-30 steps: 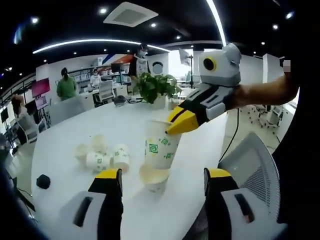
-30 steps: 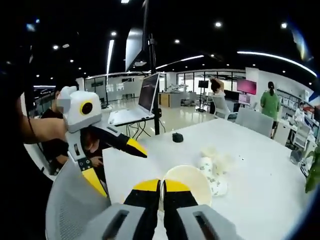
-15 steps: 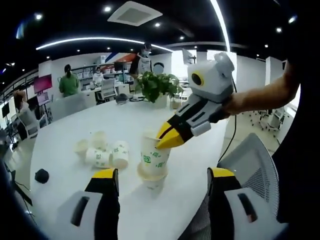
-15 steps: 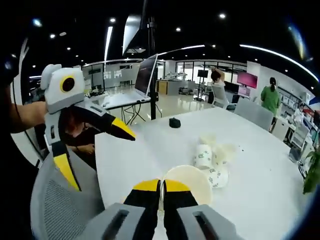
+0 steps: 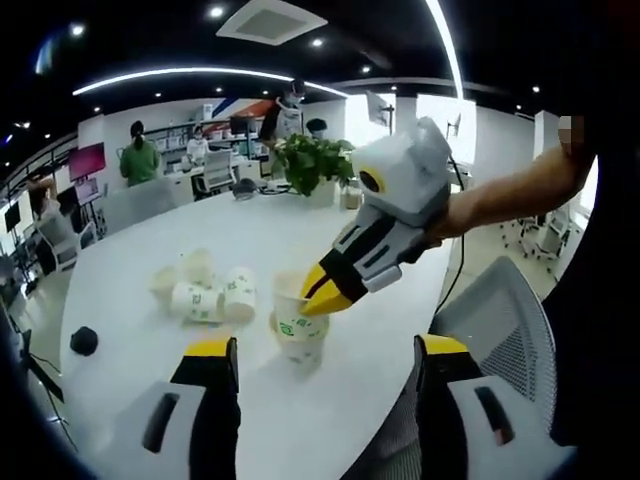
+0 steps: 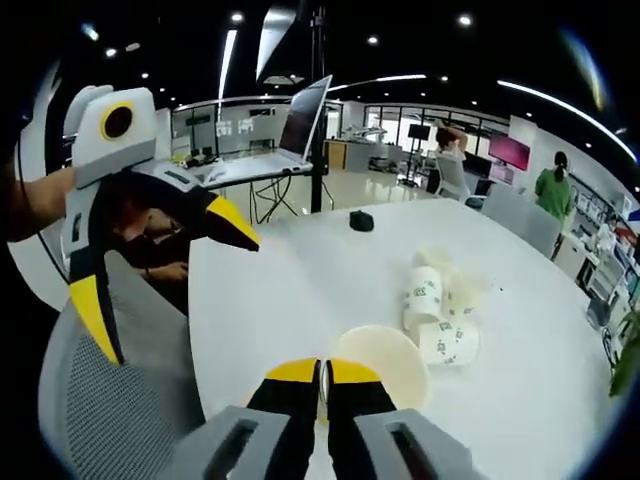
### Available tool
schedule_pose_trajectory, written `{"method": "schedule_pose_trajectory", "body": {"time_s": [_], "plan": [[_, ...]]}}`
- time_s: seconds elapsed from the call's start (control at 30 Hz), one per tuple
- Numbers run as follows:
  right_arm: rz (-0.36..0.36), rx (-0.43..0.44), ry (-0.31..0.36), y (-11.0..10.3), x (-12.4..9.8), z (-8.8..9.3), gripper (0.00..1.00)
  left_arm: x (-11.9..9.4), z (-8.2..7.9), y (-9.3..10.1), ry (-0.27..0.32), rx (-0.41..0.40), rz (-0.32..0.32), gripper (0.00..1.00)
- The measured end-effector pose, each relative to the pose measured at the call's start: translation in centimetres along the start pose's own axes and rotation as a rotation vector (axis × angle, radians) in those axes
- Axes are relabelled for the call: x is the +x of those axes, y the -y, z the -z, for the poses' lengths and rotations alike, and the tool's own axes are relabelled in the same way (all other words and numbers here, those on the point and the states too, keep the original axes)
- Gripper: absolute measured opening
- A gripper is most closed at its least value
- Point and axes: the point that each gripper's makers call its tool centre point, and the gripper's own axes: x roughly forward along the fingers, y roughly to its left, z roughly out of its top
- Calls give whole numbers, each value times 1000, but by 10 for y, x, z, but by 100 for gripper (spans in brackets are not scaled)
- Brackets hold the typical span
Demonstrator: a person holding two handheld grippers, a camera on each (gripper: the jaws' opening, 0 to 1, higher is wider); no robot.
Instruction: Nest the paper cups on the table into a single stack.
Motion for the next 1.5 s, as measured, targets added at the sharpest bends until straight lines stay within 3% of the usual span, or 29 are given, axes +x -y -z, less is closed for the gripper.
{"method": "schedule_pose_trajectory", "body": {"time_s": [0.13,0.73,1.5], "plan": [[-14,62,2,0,7,4,0,-1,3,0,-5,-6,3,70],[-62,168,-29,-10,27,24,2,-7,7,-2,-22,-14,-2,69],[-104,292,-2,-11,38,27,3,-7,12,-1,-39,-17,-10,69]]}}
